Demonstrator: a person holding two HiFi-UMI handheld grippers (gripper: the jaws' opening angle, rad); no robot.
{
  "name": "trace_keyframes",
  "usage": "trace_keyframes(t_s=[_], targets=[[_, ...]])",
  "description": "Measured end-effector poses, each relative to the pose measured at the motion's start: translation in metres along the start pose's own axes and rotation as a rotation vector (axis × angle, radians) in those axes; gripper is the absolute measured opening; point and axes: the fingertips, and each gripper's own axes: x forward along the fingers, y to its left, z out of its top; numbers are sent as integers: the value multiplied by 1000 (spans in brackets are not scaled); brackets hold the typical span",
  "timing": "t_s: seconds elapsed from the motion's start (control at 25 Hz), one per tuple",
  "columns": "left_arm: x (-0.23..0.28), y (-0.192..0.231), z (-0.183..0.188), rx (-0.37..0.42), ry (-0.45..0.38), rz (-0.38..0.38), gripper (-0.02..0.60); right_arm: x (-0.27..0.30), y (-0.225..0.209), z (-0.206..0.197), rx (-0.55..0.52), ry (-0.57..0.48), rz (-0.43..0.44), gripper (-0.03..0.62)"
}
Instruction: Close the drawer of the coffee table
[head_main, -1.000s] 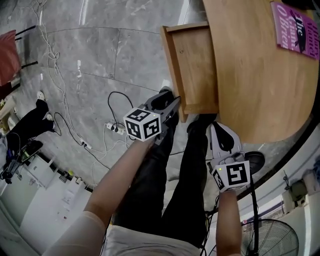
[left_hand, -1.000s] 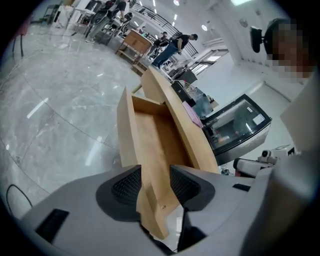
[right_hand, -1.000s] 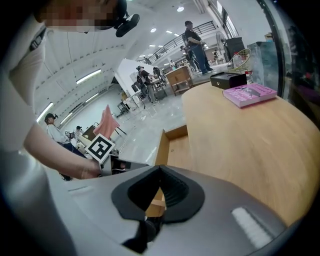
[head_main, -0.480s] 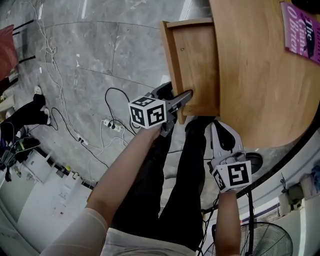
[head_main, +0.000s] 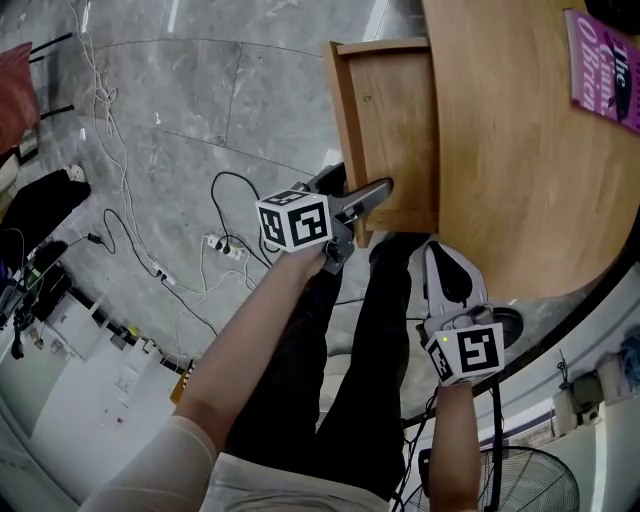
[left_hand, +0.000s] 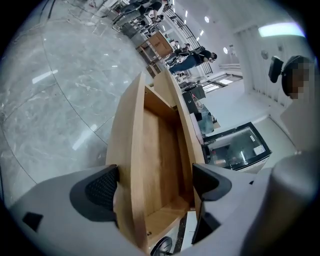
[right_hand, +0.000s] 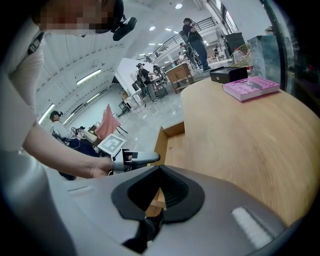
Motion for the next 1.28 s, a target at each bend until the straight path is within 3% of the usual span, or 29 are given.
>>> trace_keyframes(t_s=[0.2, 0.88, 1.28], targets=[[-2, -16, 3, -13, -39, -32, 456, -2, -3, 0, -5, 2, 8, 11], [26, -52, -9, 61, 35, -102, 462, -17, -23, -4, 2, -17, 2, 11], [52, -76, -14, 66, 52, -134, 463, -27, -40, -11, 16, -28, -8, 11]])
